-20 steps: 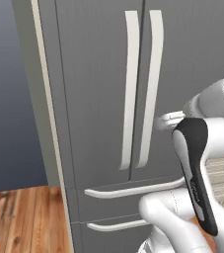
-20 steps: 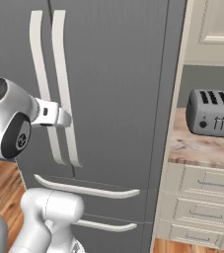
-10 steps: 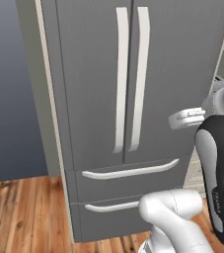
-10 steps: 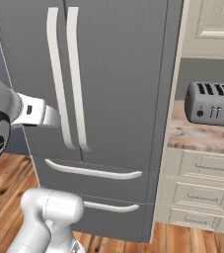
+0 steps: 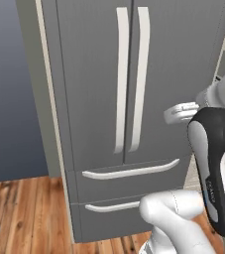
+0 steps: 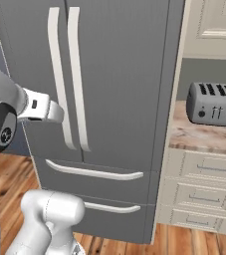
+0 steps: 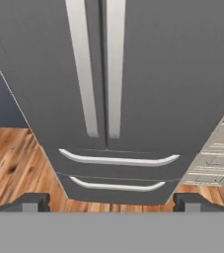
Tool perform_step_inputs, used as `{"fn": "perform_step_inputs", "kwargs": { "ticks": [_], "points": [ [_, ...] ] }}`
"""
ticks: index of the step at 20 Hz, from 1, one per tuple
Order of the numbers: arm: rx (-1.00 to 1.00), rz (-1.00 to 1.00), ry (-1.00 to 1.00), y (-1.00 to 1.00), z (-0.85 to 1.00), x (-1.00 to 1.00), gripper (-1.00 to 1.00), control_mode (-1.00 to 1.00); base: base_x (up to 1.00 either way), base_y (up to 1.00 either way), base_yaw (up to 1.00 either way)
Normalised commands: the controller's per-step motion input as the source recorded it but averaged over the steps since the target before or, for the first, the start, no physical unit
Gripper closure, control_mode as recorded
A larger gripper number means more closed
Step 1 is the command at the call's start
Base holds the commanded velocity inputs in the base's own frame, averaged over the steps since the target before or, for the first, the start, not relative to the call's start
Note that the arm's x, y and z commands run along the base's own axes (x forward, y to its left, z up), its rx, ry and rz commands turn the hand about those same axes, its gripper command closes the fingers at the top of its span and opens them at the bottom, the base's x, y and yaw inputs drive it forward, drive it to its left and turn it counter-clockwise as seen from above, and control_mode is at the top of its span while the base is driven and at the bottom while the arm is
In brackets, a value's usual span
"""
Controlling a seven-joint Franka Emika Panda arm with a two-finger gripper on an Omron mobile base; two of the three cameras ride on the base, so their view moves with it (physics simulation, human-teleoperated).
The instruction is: Take the cake and donut from the fridge and place them on the empty tray on the dining counter.
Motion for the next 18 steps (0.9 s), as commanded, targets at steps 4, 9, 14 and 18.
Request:
{"fn": "perform_step_inputs", "kwargs": {
  "ticks": [4, 9, 14, 18],
  "points": [
    [0.0, 0.0, 0.0, 0.34, -0.2, 1.0, -1.0, -1.0, 0.0, 0.0, 0.0],
    [0.0, 0.03, 0.0, -0.04, -0.24, 1.0, -1.0, -1.0, 0.0, 0.0, 0.0],
    [0.0, 0.03, 0.0, -0.21, -0.25, 1.0, -1.0, -1.0, 0.0, 0.0, 0.0],
    [0.0, 0.01, 0.0, -0.05, -0.2, 1.0, -1.0, -1.0, 0.0, 0.0, 0.0]
  ]
}}
